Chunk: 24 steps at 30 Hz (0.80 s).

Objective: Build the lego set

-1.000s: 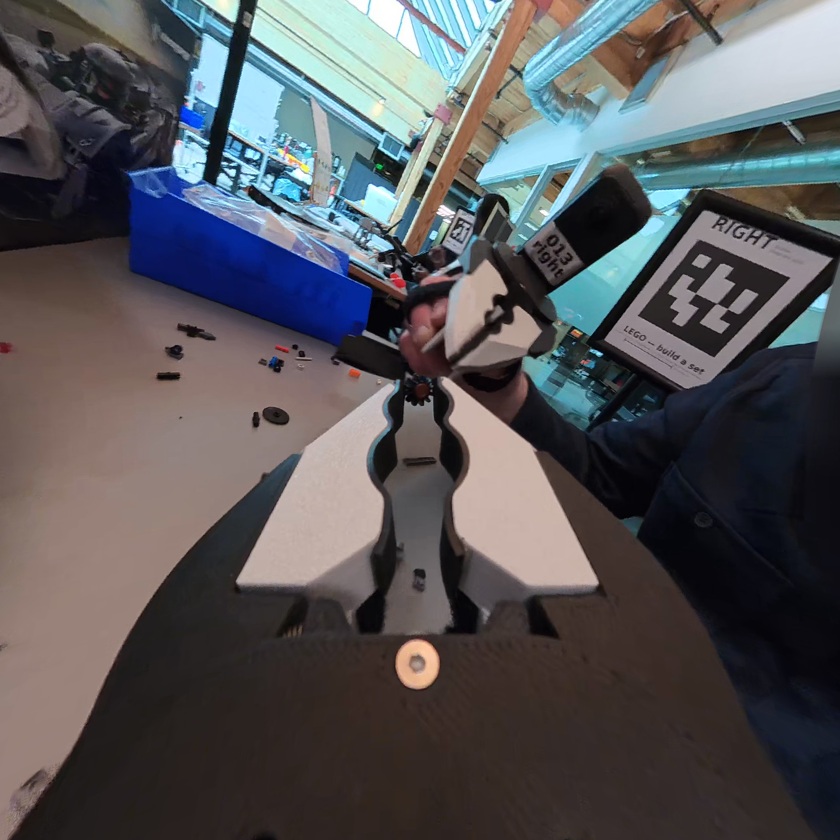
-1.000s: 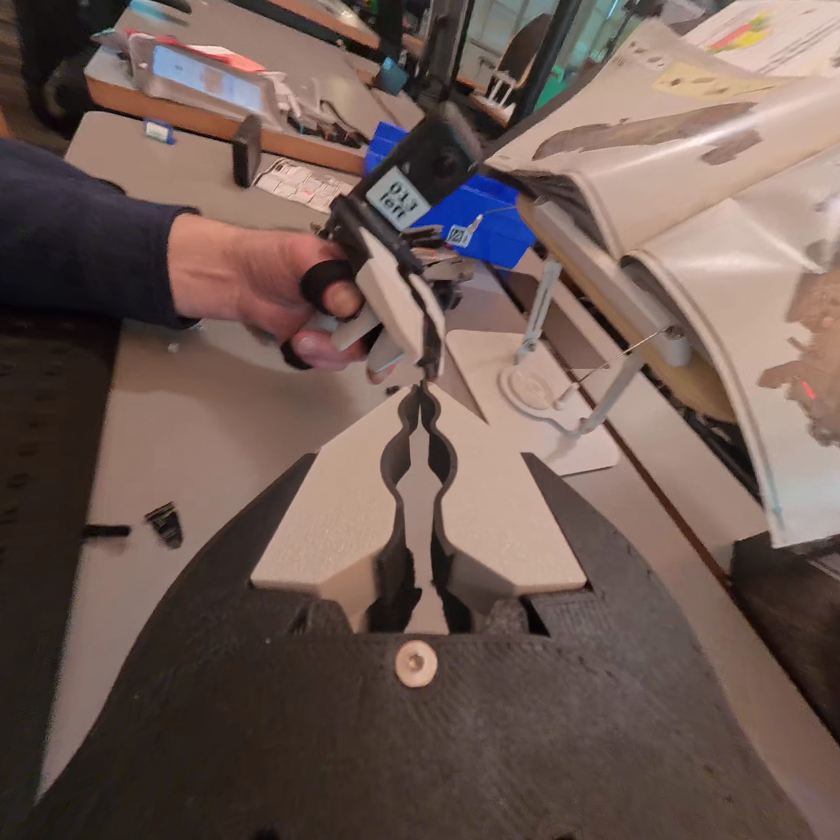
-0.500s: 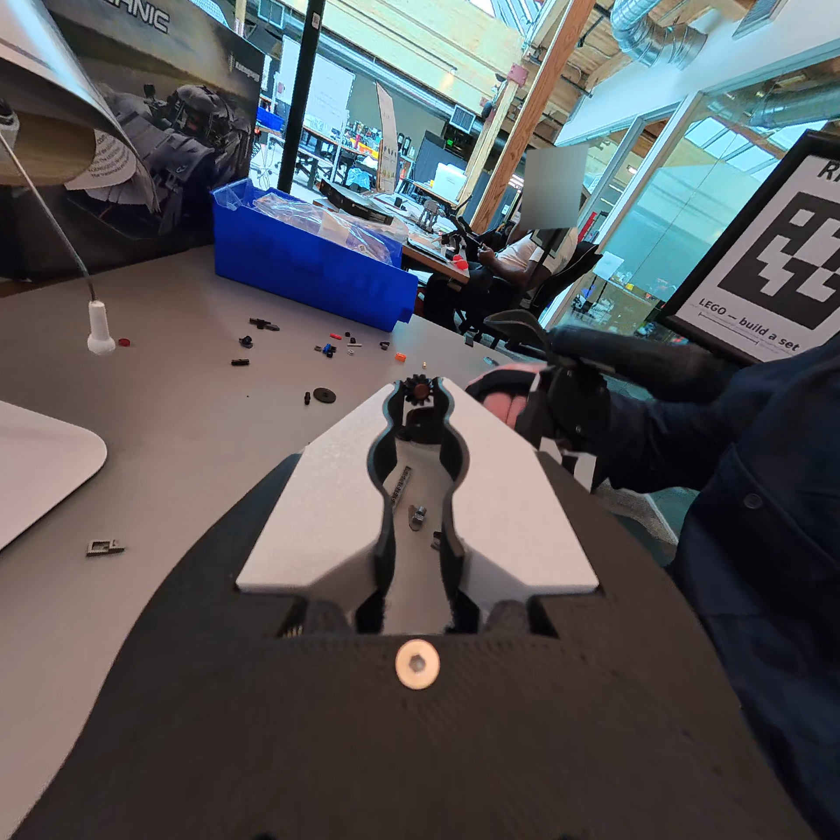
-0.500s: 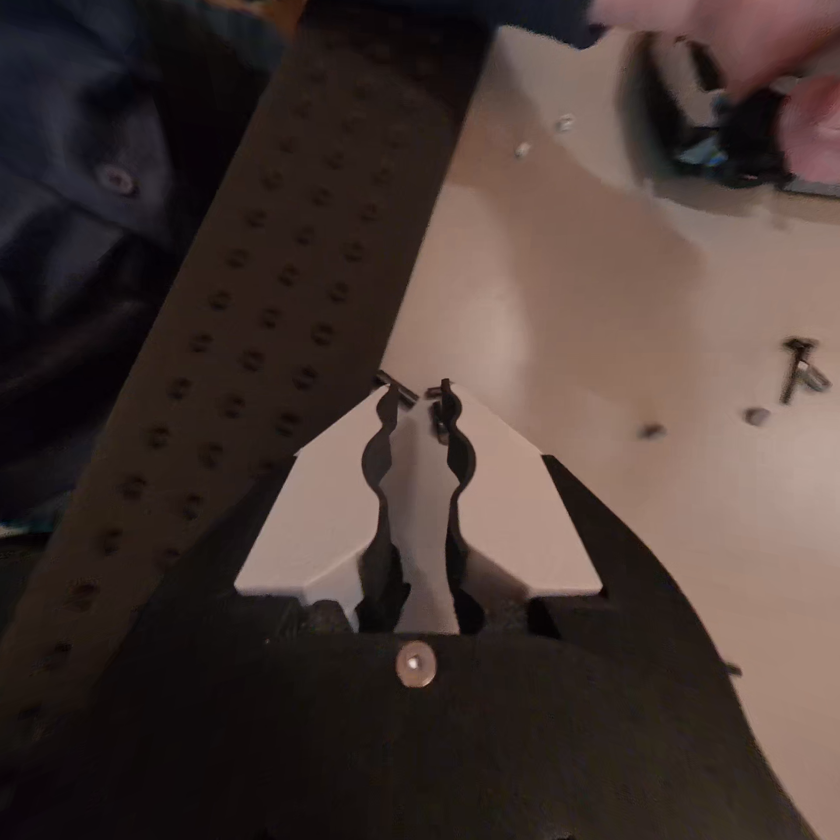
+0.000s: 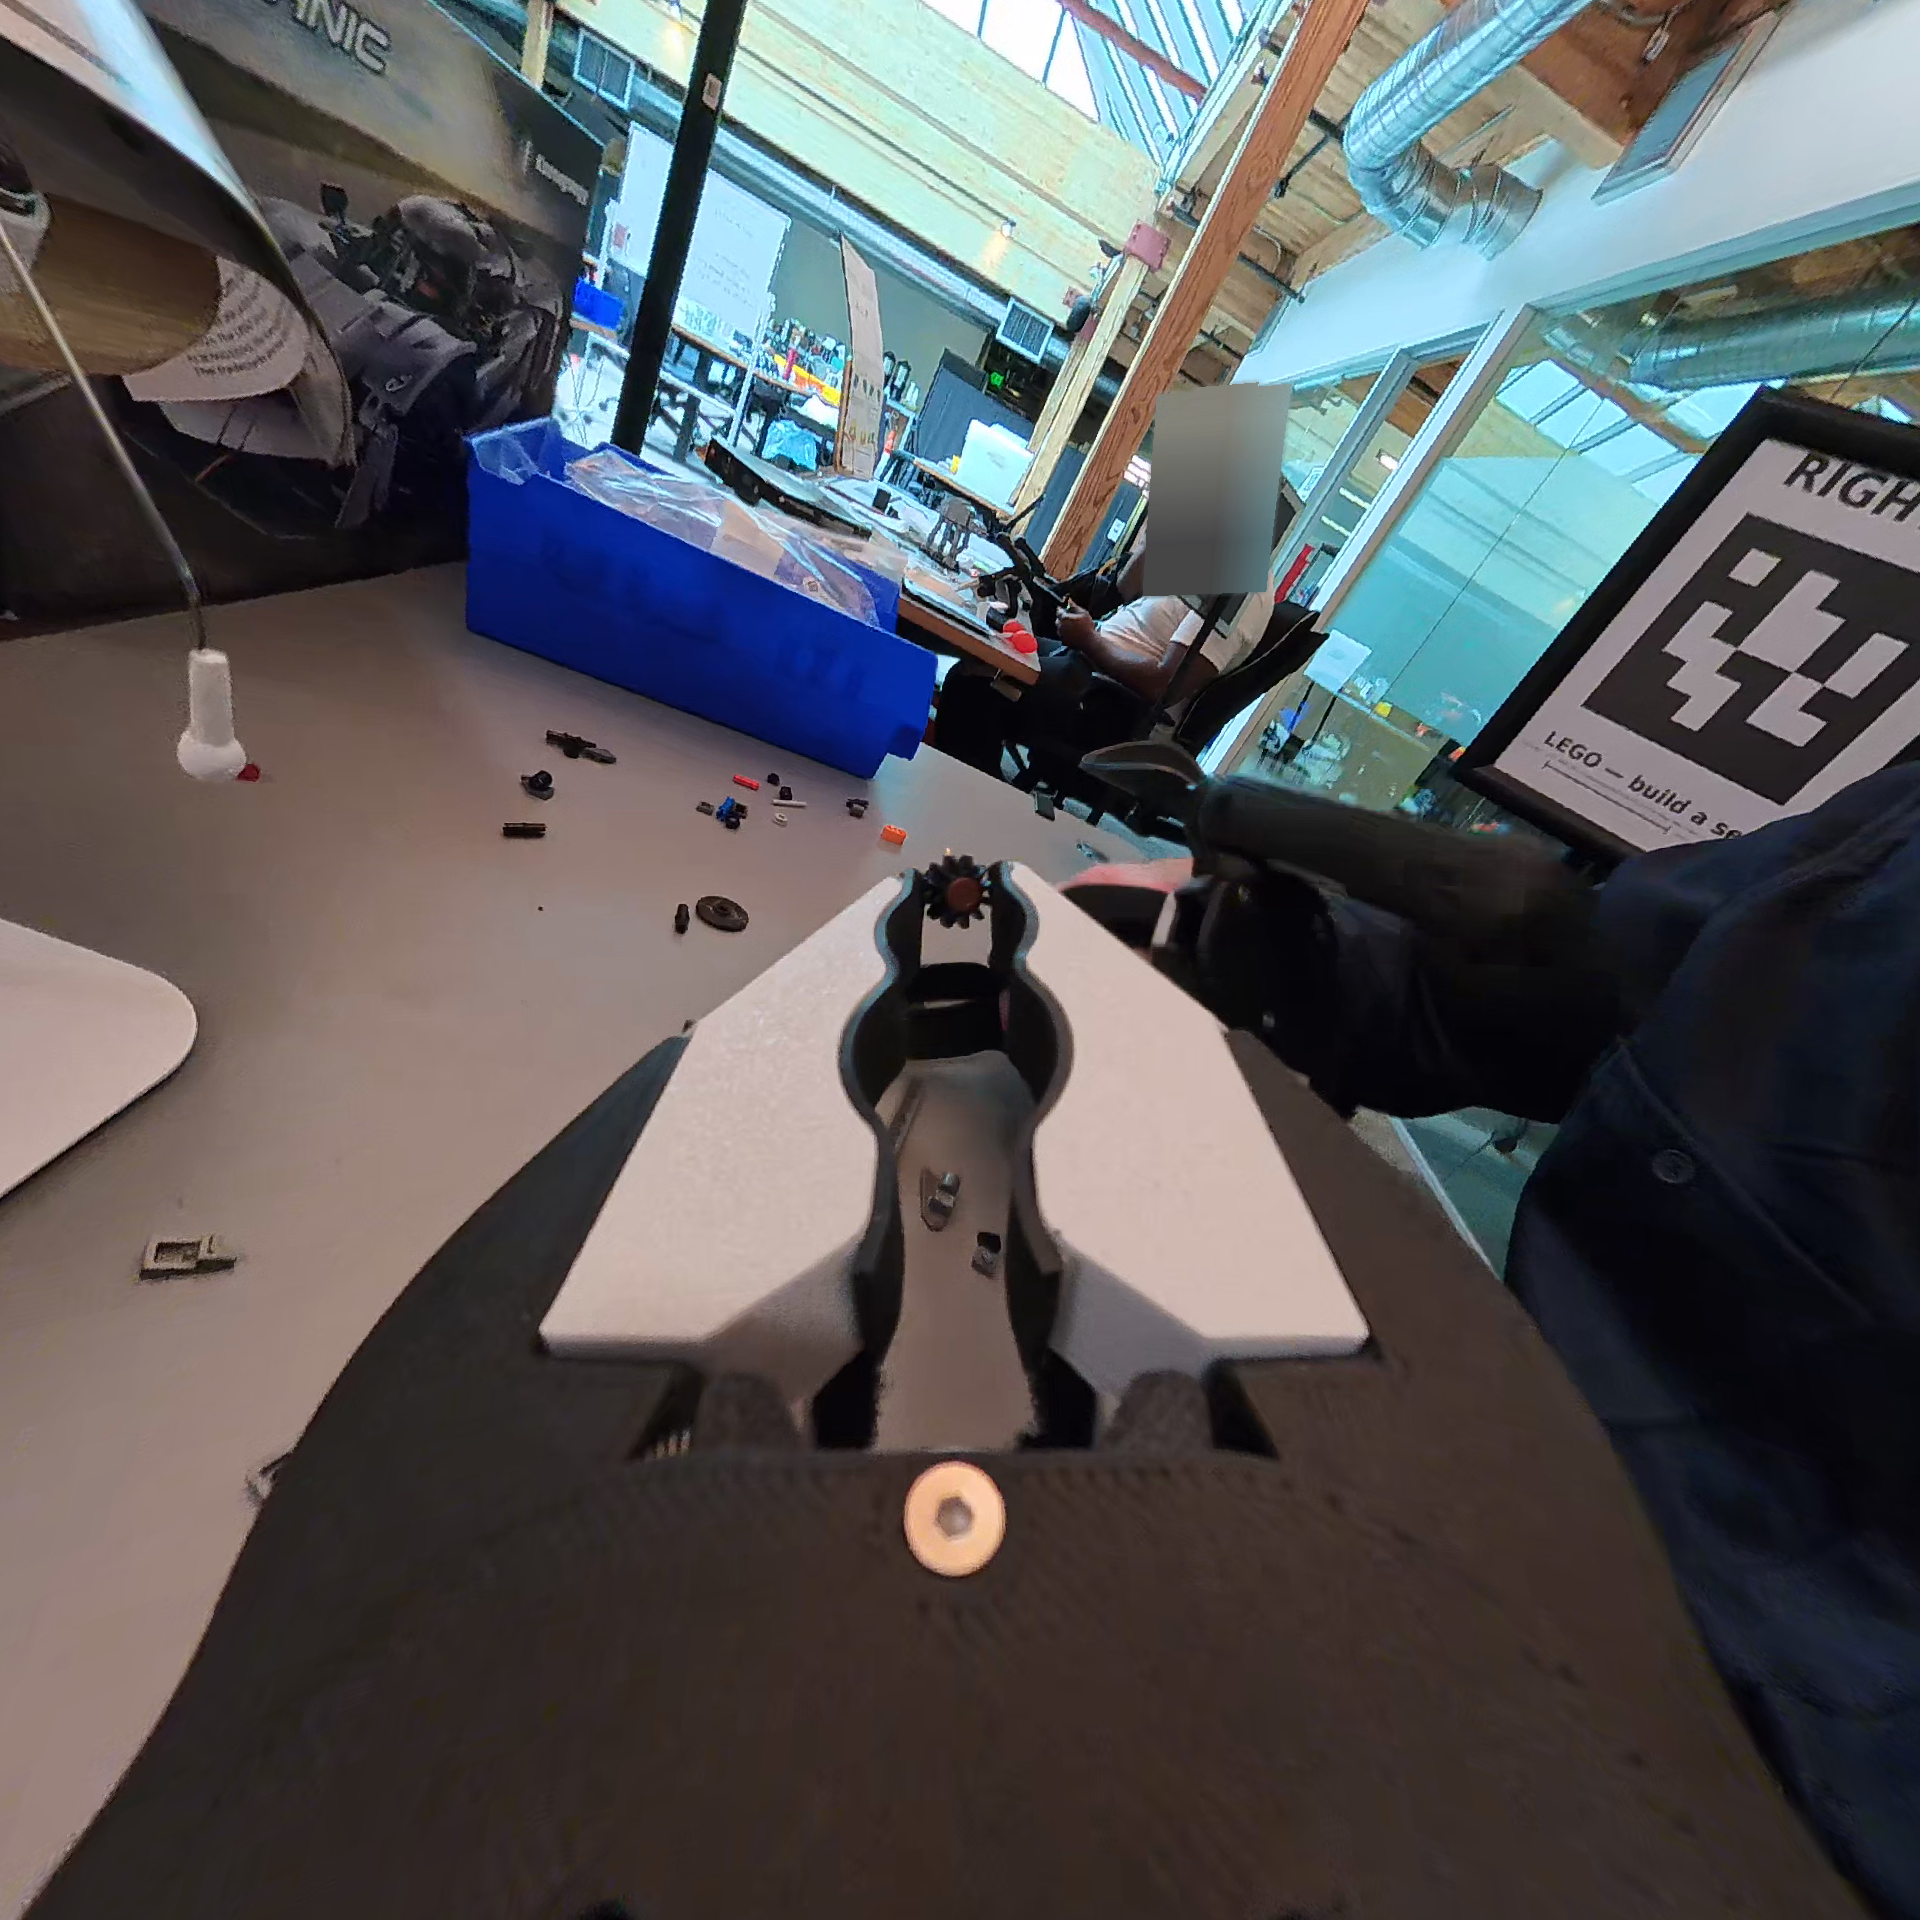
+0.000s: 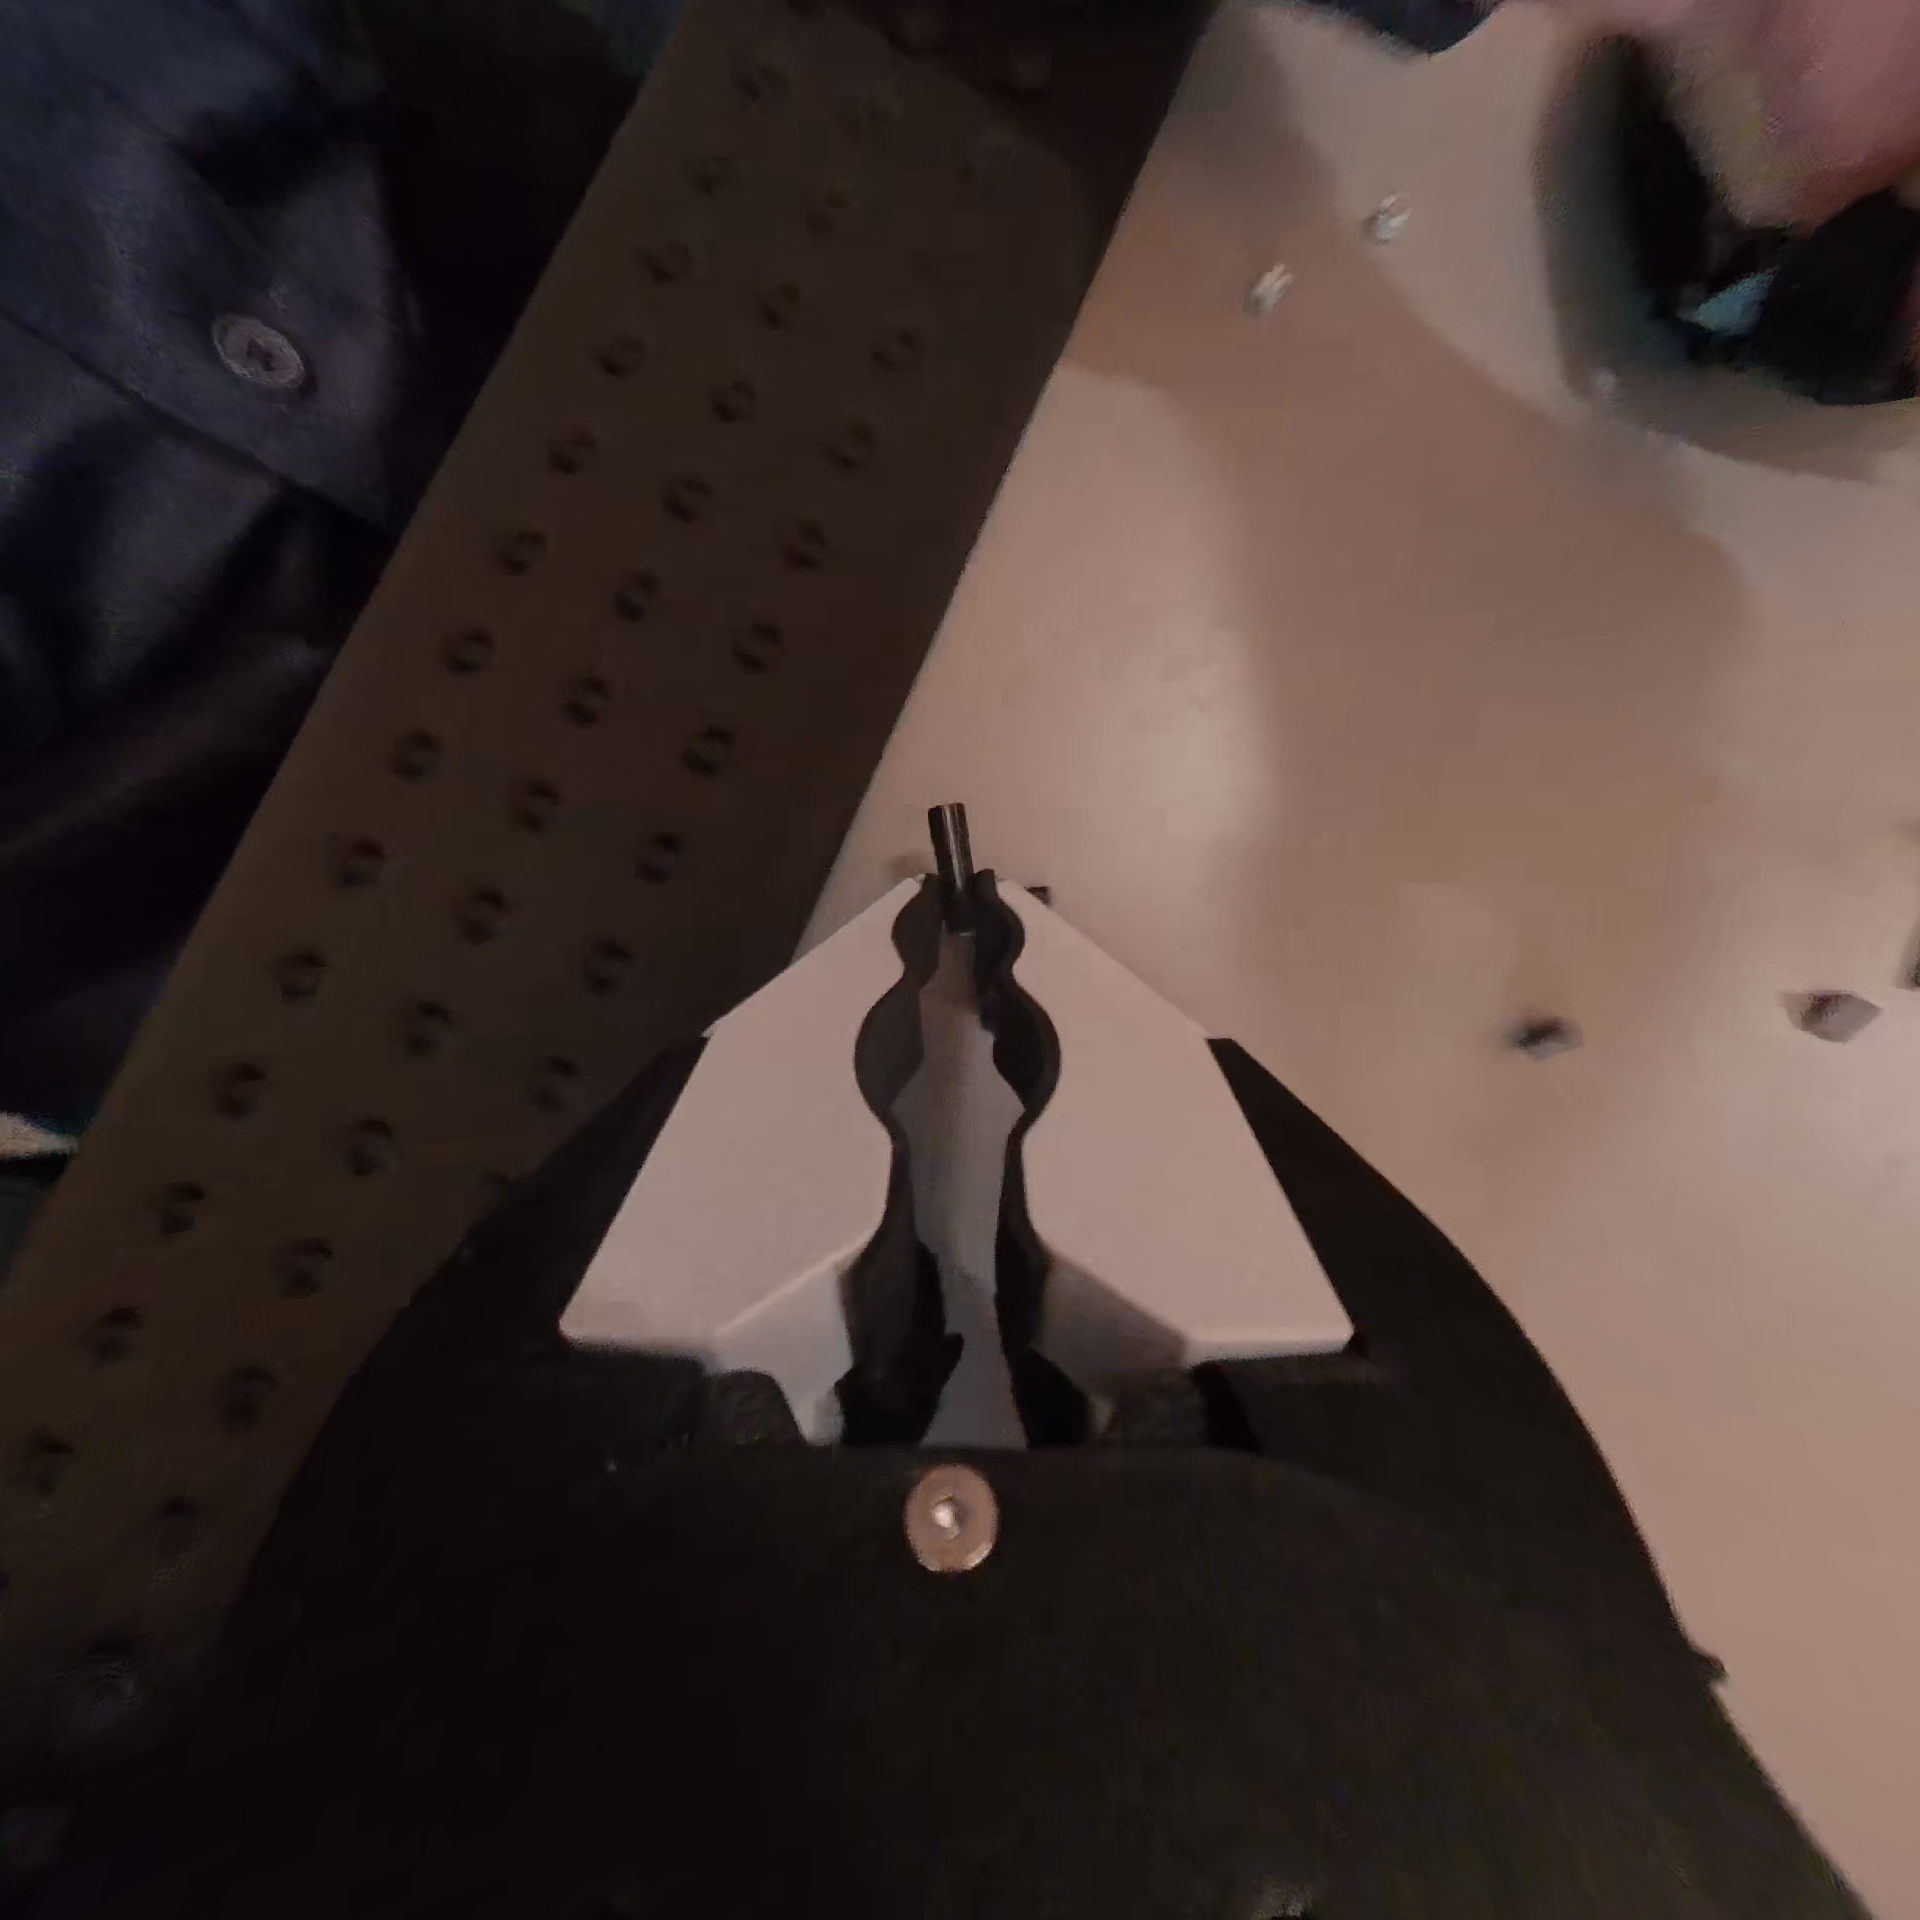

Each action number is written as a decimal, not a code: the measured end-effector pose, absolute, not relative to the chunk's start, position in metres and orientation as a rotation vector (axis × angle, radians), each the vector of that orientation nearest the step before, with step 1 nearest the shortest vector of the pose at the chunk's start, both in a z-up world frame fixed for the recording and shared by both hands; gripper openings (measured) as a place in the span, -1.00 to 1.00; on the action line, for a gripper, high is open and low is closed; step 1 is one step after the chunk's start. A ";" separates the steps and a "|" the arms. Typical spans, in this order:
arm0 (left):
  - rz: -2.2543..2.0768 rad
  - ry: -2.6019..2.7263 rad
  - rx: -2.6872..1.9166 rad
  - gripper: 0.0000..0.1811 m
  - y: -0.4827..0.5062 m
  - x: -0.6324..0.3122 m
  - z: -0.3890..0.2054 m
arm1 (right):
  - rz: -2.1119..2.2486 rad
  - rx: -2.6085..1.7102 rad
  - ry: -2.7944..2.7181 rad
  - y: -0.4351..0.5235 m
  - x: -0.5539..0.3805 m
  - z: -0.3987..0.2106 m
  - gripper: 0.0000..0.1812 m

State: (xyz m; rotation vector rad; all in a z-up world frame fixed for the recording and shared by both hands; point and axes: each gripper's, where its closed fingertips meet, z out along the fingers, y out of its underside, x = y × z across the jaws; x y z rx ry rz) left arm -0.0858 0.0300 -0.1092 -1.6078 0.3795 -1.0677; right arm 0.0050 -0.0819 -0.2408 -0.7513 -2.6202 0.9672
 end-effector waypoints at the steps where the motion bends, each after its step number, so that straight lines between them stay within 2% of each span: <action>1: -1.069 0.375 -1.599 -0.88 0.030 -0.086 -0.109 | 1.014 -0.787 -2.548 -0.075 -0.001 -0.229 -0.95; 9: -0.988 0.464 -1.534 -0.88 0.029 -0.062 -0.100 | 1.132 -1.105 -1.915 0.024 -0.038 -0.163 -0.95; 24: -0.890 0.561 -1.561 -0.88 0.029 -0.038 -0.107 | 1.121 -1.035 -1.728 0.042 -0.031 -0.131 -0.96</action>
